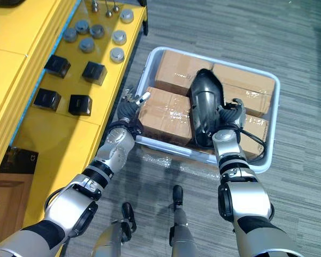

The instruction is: Walk over and take plastic housings, then place them on the shelf

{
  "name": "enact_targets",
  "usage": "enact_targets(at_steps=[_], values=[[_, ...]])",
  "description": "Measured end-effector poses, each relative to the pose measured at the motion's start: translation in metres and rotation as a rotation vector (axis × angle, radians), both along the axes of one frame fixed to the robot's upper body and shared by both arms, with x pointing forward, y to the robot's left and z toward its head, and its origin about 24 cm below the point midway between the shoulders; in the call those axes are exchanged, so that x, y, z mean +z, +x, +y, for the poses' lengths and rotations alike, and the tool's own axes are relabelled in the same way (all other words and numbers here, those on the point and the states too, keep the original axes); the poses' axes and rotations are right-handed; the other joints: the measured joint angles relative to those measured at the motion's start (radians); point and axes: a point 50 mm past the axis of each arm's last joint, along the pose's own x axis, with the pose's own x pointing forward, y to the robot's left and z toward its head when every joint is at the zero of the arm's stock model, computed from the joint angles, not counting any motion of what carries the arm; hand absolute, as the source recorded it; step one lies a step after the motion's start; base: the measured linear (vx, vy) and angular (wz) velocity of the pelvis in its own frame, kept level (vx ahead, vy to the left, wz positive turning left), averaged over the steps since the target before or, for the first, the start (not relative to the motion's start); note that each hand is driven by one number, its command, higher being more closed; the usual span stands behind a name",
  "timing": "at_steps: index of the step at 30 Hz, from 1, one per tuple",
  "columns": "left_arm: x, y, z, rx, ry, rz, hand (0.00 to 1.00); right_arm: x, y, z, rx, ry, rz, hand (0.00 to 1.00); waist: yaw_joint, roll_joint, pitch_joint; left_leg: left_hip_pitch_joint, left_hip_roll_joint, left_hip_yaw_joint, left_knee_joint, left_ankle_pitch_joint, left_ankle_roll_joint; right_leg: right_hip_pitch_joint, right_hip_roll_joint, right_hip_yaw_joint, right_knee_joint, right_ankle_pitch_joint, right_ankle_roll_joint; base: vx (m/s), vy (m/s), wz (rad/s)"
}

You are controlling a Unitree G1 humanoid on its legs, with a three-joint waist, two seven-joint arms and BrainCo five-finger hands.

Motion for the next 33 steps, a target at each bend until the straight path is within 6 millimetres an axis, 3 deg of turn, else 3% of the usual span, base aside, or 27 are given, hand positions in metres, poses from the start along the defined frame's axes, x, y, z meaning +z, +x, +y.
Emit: enact_targets(at_steps=[3, 7, 13, 21, 26, 33], values=[[-0.009, -0.007, -0.012, -0.025, 0.029, -0.002, 0.0, 0.016, -0.003, -0.017, -0.046, -0.009, -0.02, 0.0, 0.011, 0.006, 0.003, -0.013, -0.007, -0.009, -0.004, 0.002, 0.002, -0.009, -0.004, -0.011, 0.0, 0.0, 0.0, 0.04, 0.035, 0.13], [-0.01, -0.015, -0.022, -0.054, 0.033, -0.031, 0.0, 0.039, -0.016, -0.05, -0.142, -0.068, -0.055, 0.0, 0.028, 0.035, 0.011, -0.052, -0.023, -0.028, -0.005, 0.007, 0.01, -0.043, -0.017, -0.03, 0.02, -0.006, 0.006, 0.02, 0.055, 0.16], [-0.027, -0.018, -0.019, -0.051, 0.044, 0.004, 0.0, 0.044, -0.024, -0.067, -0.208, -0.214, -0.007, 0.0, 0.041, 0.081, 0.016, -0.083, -0.042, -0.032, -0.014, 0.018, 0.022, -0.083, -0.035, -0.039, 0.04, -0.01, 0.008, 0.03, 0.037, 0.07], [-0.025, -0.02, -0.02, -0.058, 0.03, -0.008, 0.0, 0.049, -0.028, -0.072, -0.261, -0.304, -0.012, 0.0, 0.054, 0.103, 0.015, -0.095, -0.046, -0.037, -0.033, 0.032, 0.017, -0.102, -0.037, -0.045, 0.045, -0.016, 0.003, 0.03, -0.002, 0.03], [-0.022, -0.021, -0.02, -0.063, 0.023, -0.022, 0.0, 0.058, -0.032, -0.066, -0.284, -0.352, -0.123, 0.0, 0.059, 0.119, 0.016, -0.095, -0.051, -0.043, -0.04, 0.035, 0.018, -0.102, -0.039, -0.051, 0.045, -0.019, 0.0, 0.05, 0.002, 0.04], [-0.03, -0.022, -0.008, -0.039, 0.018, -0.008, 0.0, 0.113, -0.052, -0.029, -0.247, -0.4, -0.544, 0.0, 0.057, 0.121, 0.015, -0.085, -0.056, -0.053, -0.052, 0.044, 0.018, -0.09, -0.041, -0.062, 0.045, -0.02, -0.002, 0.05, -0.005, 0.05]])
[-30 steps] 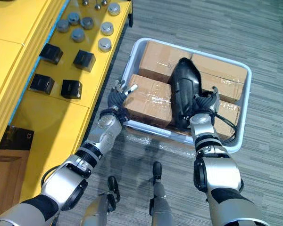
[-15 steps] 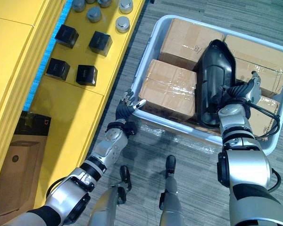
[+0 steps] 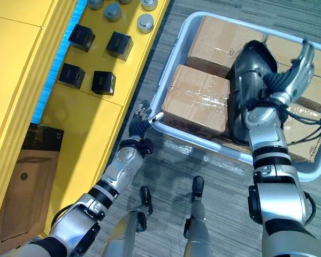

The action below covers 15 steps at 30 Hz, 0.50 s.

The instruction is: Walk over and take plastic housings, then place them on the shelf

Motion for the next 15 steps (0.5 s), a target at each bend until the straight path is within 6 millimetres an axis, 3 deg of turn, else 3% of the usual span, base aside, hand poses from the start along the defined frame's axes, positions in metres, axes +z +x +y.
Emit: enact_targets(at_steps=[5, 10, 15], values=[[-0.001, 0.002, 0.008, 0.025, -0.004, 0.003, 0.0, 0.003, -0.009, 0.008, 0.022, 0.029, -0.113, 0.0, -0.008, 0.0, -0.001, 0.02, -0.005, 0.003, -0.008, 0.002, 0.002, 0.014, -0.004, 0.002, 0.0, 0.0, 0.0, 0.04, -0.003, 0.0], [-0.01, 0.002, 0.014, 0.039, 0.002, 0.027, 0.0, -0.006, -0.005, 0.015, 0.043, 0.046, -0.104, 0.0, -0.019, -0.001, -0.001, 0.018, -0.003, 0.006, -0.013, 0.005, -0.002, 0.01, -0.003, 0.004, -0.005, -0.001, -0.001, 0.04, -0.018, -0.02], [-0.009, 0.001, 0.013, 0.033, -0.005, 0.02, 0.0, -0.01, -0.004, 0.007, 0.028, 0.096, -0.095, 0.0, -0.016, -0.001, -0.001, 0.005, -0.003, 0.006, -0.013, 0.005, -0.001, -0.002, -0.003, 0.004, -0.005, 0.0, 0.0, 0.05, -0.006, 0.0]])
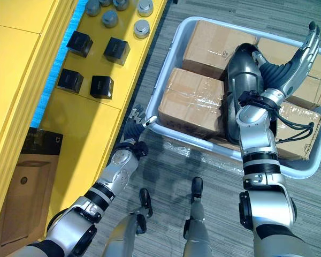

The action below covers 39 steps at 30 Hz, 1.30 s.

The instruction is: Walk over and take plastic housings, then place them on the shelf

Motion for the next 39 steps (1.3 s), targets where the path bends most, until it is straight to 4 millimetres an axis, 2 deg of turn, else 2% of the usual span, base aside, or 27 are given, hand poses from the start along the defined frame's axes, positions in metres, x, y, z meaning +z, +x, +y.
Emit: enact_targets(at_steps=[5, 7, 8, 10, 12, 13, 20, 23, 30, 34, 37, 39], values=[[-0.001, -0.005, -0.006, -0.017, -0.028, -0.006, 0.0, -0.033, 0.011, -0.03, -0.072, 0.184, 0.152, 0.0, 0.019, 0.0, 0.0, -0.025, -0.001, -0.001, -0.001, 0.003, 0.001, -0.025, -0.001, -0.001, 0.001, 0.0, 0.0, 0.05, 0.0, 0.02], [-0.004, -0.007, -0.01, -0.026, -0.041, 0.004, 0.0, -0.058, 0.018, -0.041, -0.086, 0.293, 0.291, 0.0, 0.032, 0.0, 0.0, -0.043, -0.002, -0.005, -0.006, 0.008, 0.0, -0.042, -0.001, -0.005, 0.001, 0.0, 0.0, 0.05, -0.001, 0.05], [-0.005, -0.007, -0.011, -0.028, -0.043, 0.008, 0.0, -0.063, 0.019, -0.045, -0.093, 0.311, 0.317, 0.0, 0.038, 0.0, 0.0, -0.044, -0.002, -0.005, -0.009, 0.01, -0.001, -0.045, -0.001, -0.005, 0.001, 0.0, 0.0, 0.05, -0.002, 0.03], [-0.005, -0.011, -0.015, -0.039, -0.061, 0.007, 0.0, -0.064, 0.016, -0.054, -0.102, 0.33, 0.348, 0.0, 0.046, 0.001, 0.0, -0.048, -0.005, -0.006, -0.022, 0.018, 0.0, -0.055, -0.004, -0.006, 0.004, 0.0, 0.0, 0.05, 0.0, 0.07], [-0.003, -0.014, -0.016, -0.049, -0.079, -0.007, 0.0, -0.054, 0.01, -0.068, -0.106, 0.315, 0.353, 0.0, 0.051, 0.001, 0.0, -0.054, -0.011, -0.012, -0.044, 0.033, -0.001, -0.07, -0.009, -0.009, 0.013, 0.0, 0.0, 0.06, 0.007, 0.12], [-0.003, -0.015, -0.015, -0.051, -0.087, -0.013, 0.0, -0.051, 0.009, -0.07, -0.107, 0.3, 0.358, 1.0, 0.052, 0.002, -0.001, -0.058, -0.011, -0.012, -0.048, 0.036, -0.001, -0.082, -0.009, -0.009, 0.024, 0.0, 0.0, 0.06, 0.01, 0.05], [-0.008, -0.021, -0.012, -0.06, -0.127, -0.009, 0.0, -0.045, 0.009, -0.076, -0.111, 0.146, 0.478, 1.0, 0.047, 0.002, -0.003, -0.059, -0.009, -0.012, -0.066, 0.049, 0.001, -0.103, -0.012, -0.011, 0.06, -0.015, -0.004, 0.04, -0.002, 0.02], [-0.014, -0.025, -0.01, -0.061, -0.134, 0.001, 0.0, -0.047, 0.009, -0.076, -0.109, 0.108, 0.516, 1.0, 0.045, 0.003, -0.01, -0.054, -0.002, -0.011, -0.077, 0.061, -0.01, -0.104, -0.005, -0.012, 0.065, -0.025, -0.01, 0.05, -0.034, 0.0], [-0.023, -0.027, -0.008, -0.066, -0.133, 0.022, 0.0, -0.082, 0.02, -0.059, -0.021, 0.106, 0.617, 1.0, 0.047, 0.002, -0.034, -0.004, 0.014, -0.013, -0.121, 0.088, -0.026, -0.076, 0.008, -0.02, 0.062, -0.027, -0.012, 0.07, -0.031, -0.01], [-0.026, -0.026, -0.005, -0.058, -0.129, 0.03, 0.0, -0.099, 0.018, -0.06, -0.019, 0.119, 0.652, 1.0, 0.042, 0.001, -0.035, 0.022, 0.014, -0.034, -0.113, 0.085, -0.028, -0.029, 0.011, -0.038, 0.052, -0.027, -0.012, 0.07, 0.003, 0.09], [-0.03, -0.024, 0.002, -0.044, -0.124, 0.047, 0.0, -0.094, 0.02, -0.05, 0.01, 0.127, 0.595, 1.0, 0.039, -0.003, -0.035, 0.05, 0.015, -0.038, -0.099, 0.08, -0.033, 0.008, 0.014, -0.04, 0.049, -0.028, -0.011, 0.08, 0.016, 0.02], [-0.031, -0.023, 0.01, -0.021, -0.121, 0.052, 0.0, -0.082, 0.022, -0.037, 0.032, 0.07, 0.533, 1.0, 0.028, -0.009, -0.031, 0.076, 0.02, -0.042, -0.073, 0.063, -0.037, 0.048, 0.021, -0.042, 0.046, -0.032, -0.006, 0.06, 0.011, -0.04]])
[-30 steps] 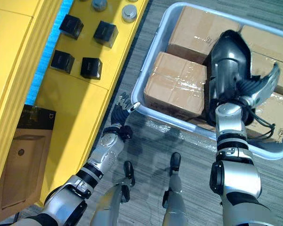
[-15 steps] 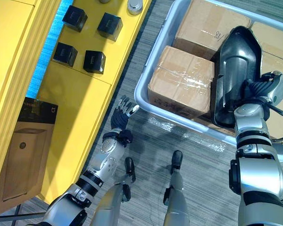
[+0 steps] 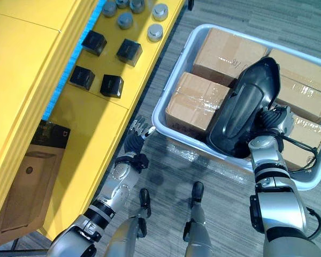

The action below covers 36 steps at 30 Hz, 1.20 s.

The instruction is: Walk over and take plastic housings, then place them on the shelf

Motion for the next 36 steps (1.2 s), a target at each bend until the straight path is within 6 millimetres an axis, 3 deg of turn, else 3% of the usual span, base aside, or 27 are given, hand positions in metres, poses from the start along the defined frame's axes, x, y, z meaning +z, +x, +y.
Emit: enact_targets(at_steps=[4, 7, 10, 16, 21, 23, 26, 29, 36], values=[[-0.001, 0.002, 0.012, 0.022, 0.033, -0.006, 0.0, 0.017, -0.001, 0.026, 0.047, -0.122, -0.1, 1.0, -0.025, -0.052, 0.001, 0.062, 0.016, 0.008, 0.041, -0.035, -0.005, 0.082, 0.015, 0.008, -0.026, -0.008, 0.009, 0.04, 0.007, -0.15], [0.0, 0.003, 0.016, 0.015, 0.067, -0.021, 0.0, 0.017, -0.007, 0.044, 0.078, -0.217, -0.14, 1.0, -0.039, -0.119, -0.028, 0.119, 0.03, 0.036, 0.043, -0.06, -0.017, 0.131, 0.025, 0.033, -0.046, -0.01, 0.007, 0.04, 0.022, -0.26], [0.0, 0.002, 0.012, -0.011, 0.083, -0.027, 0.0, 0.015, -0.014, 0.052, 0.092, -0.298, -0.16, 1.0, -0.056, -0.148, -0.052, 0.158, 0.036, 0.048, 0.042, -0.074, -0.02, 0.17, 0.031, 0.04, -0.062, -0.01, 0.007, 0.07, 0.014, -0.16], [0.01, -0.007, -0.016, -0.139, 0.122, -0.084, 0.0, -0.01, -0.032, 0.071, 0.165, -0.456, -0.113, 1.0, -0.071, -0.159, -0.118, 0.252, 0.05, 0.058, 0.009, -0.091, -0.023, 0.255, 0.048, 0.038, -0.083, -0.019, -0.007, 0.11, 0.017, -0.06], [0.016, -0.016, -0.044, -0.29, 0.096, -0.09, 0.0, -0.026, -0.036, 0.093, 0.283, -0.574, -0.047, 1.0, -0.069, -0.162, -0.194, 0.348, 0.047, 0.058, -0.051, -0.088, -0.026, 0.327, 0.05, 0.03, -0.086, -0.04, -0.007, 0.07, 0.01, 0.02], [0.017, -0.019, -0.049, -0.344, 0.062, -0.084, 0.0, -0.032, -0.036, 0.094, 0.295, -0.592, -0.017, 1.0, -0.065, -0.163, -0.228, 0.374, 0.045, 0.051, -0.07, -0.087, -0.027, 0.351, 0.049, 0.02, -0.086, -0.05, -0.008, 0.02, 0.008, 0.14], [0.016, -0.023, -0.055, -0.423, 0.017, -0.069, 0.0, -0.045, -0.037, 0.102, 0.36, -0.617, 0.031, 1.0, -0.064, -0.172, -0.275, 0.409, 0.035, 0.031, -0.112, -0.069, -0.031, 0.38, 0.044, -0.001, -0.086, -0.065, -0.006, 0.01, 0.0, 0.21], [0.016, -0.027, -0.059, -0.5, -0.041, -0.048, 0.0, -0.058, -0.038, 0.11, 0.423, -0.632, 0.082, 1.0, -0.045, -0.177, -0.303, 0.435, 0.028, 0.027, -0.15, -0.049, -0.03, 0.392, 0.04, -0.012, -0.086, -0.069, -0.007, -0.01, -0.006, 0.11], [0.013, -0.029, -0.046, -0.626, -0.17, 0.021, 0.0, -0.07, -0.038, 0.119, 0.484, -0.596, 0.124, 1.0, -0.042, -0.189, -0.337, 0.491, 0.011, 0.003, -0.253, 0.01, -0.029, 0.417, 0.027, -0.037, -0.087, -0.076, -0.003, -0.02, 0.002, 0.13]])
